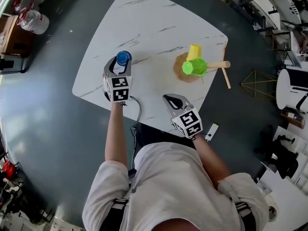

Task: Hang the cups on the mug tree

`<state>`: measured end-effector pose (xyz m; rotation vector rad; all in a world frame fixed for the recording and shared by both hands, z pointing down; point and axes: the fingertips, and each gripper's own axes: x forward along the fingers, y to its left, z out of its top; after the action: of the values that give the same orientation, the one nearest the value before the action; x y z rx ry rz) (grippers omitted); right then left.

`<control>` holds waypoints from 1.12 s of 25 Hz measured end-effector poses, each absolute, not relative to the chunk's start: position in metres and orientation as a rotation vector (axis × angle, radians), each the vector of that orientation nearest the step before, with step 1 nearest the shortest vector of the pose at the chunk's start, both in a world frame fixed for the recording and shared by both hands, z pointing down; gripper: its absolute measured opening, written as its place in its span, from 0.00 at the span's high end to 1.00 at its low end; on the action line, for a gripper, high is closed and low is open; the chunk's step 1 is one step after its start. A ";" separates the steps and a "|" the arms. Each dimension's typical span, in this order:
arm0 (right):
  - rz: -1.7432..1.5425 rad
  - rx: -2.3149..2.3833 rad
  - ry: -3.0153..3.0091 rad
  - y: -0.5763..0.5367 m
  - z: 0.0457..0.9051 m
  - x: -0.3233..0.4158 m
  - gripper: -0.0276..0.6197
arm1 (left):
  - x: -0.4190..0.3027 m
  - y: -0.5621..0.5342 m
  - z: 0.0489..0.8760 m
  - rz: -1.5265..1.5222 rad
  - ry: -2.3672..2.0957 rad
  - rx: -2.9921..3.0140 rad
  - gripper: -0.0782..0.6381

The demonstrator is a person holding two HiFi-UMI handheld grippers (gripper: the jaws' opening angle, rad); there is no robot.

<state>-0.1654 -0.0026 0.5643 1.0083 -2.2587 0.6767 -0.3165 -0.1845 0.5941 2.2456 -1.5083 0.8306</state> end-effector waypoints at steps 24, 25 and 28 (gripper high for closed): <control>0.428 0.459 -2.500 0.049 0.548 -0.065 0.96 | -0.194 -0.014 0.512 0.651 -1.999 1.968 0.59; 0.443 0.469 -2.502 0.051 0.547 -0.060 0.96 | -0.187 -0.010 0.507 0.645 -2.002 1.972 0.59; 0.460 0.485 -2.482 0.056 0.550 -0.049 0.96 | -0.165 -0.001 0.496 0.627 -1.995 2.009 0.59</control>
<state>-0.0493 0.0556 0.5503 0.4852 -2.4823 0.4600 -0.1653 -0.0007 0.4958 2.0085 -1.9953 0.6273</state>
